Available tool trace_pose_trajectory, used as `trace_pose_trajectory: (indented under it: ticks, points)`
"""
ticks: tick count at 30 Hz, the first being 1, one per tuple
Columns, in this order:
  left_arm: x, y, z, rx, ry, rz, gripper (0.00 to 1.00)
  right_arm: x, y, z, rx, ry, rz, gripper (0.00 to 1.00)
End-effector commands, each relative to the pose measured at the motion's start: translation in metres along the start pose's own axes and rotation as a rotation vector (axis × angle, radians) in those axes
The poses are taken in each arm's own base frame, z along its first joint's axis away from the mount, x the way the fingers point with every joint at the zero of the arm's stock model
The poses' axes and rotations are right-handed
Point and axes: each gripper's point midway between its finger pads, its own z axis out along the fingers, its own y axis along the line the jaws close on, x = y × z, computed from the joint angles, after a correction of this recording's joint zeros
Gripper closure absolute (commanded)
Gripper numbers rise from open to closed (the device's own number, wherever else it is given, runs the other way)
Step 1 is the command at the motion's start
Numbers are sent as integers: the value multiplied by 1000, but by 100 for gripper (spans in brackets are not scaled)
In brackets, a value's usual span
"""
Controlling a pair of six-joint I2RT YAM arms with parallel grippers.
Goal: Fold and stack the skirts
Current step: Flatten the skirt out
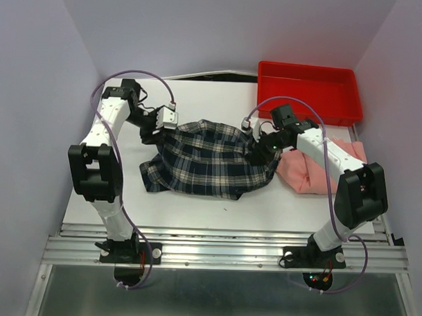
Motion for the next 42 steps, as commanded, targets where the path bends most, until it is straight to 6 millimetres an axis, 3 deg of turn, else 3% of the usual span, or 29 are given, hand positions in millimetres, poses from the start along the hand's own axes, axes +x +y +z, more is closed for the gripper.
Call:
trace_pose_trajectory:
  ticks: [1, 2, 3, 5, 6, 8, 9, 10, 12, 13, 15, 18, 20, 21, 23, 24, 26, 27, 28, 30, 33, 38, 42]
  points:
    - [-21, -9, 7, 53, -28, 21, 37, -13, 0, -16, 32, -25, -53, 69]
    - [-19, -10, 10, 61, -24, 3, 49, -12, -1, -17, 37, -18, -57, 66]
    - [-18, -8, 9, 56, -20, -8, 70, -11, -2, -18, 46, -13, -65, 62]
    - [-14, -9, 1, 36, -7, -39, 85, -6, -5, -25, 88, 17, -80, 59]
    - [-9, -11, -1, 32, -5, -58, 99, -3, -7, -28, 104, 31, -101, 51]
    - [-7, -13, -11, 6, -9, -97, 100, 10, -11, -33, 156, 77, -111, 38]
    - [9, -11, -22, -24, 0, -155, 100, 11, -12, -39, 182, 84, -138, 29]
    - [13, -12, -25, -31, 5, -176, 100, 14, -17, -43, 212, 106, -154, 26]
    - [19, -20, -31, -41, 10, -196, 100, 13, -18, -51, 232, 118, -194, 18]
    - [18, -26, -33, -43, 10, -188, 100, 8, -22, -54, 251, 121, -196, 6]
    - [12, -31, -34, -45, -6, -184, 100, 0, -29, -56, 264, 124, -187, 0]
    - [1, -36, -39, -60, -38, -157, 100, -27, -33, -63, 243, 103, -179, 0]
    - [-5, -37, -44, -77, -48, -134, 100, -32, -36, -53, 192, 110, -140, 0]
    - [-8, -37, -46, -82, -54, -123, 100, -52, -36, -56, 181, 64, -134, 0]
    - [-12, -38, -50, -94, -57, -104, 100, -53, -40, -38, 108, 80, -71, 0]
    - [-12, -40, -49, -94, -54, -99, 100, -69, -43, -39, 109, 45, -28, 1]
    - [-12, -42, -51, -103, -50, -87, 100, -82, -48, -26, 72, 4, 33, 3]
    - [-11, -43, -50, -105, -44, -84, 100, -78, -55, -9, 48, 16, 94, 5]
    - [-10, -43, -50, -107, -41, -82, 100, -90, -57, -5, 23, -15, 104, 6]
    - [-9, -44, -52, -118, -32, -76, 100, -81, -62, 20, -37, 15, 198, 8]
    - [-9, -44, -52, -128, -28, -67, 100, -80, -66, 40, -84, -1, 265, 9]
    - [-7, -46, -53, -143, -13, -66, 100, -64, -75, 61, -97, 34, 293, 10]
    - [-4, -46, -51, -148, -12, -82, 100, -64, -78, 66, -125, 17, 327, 18]
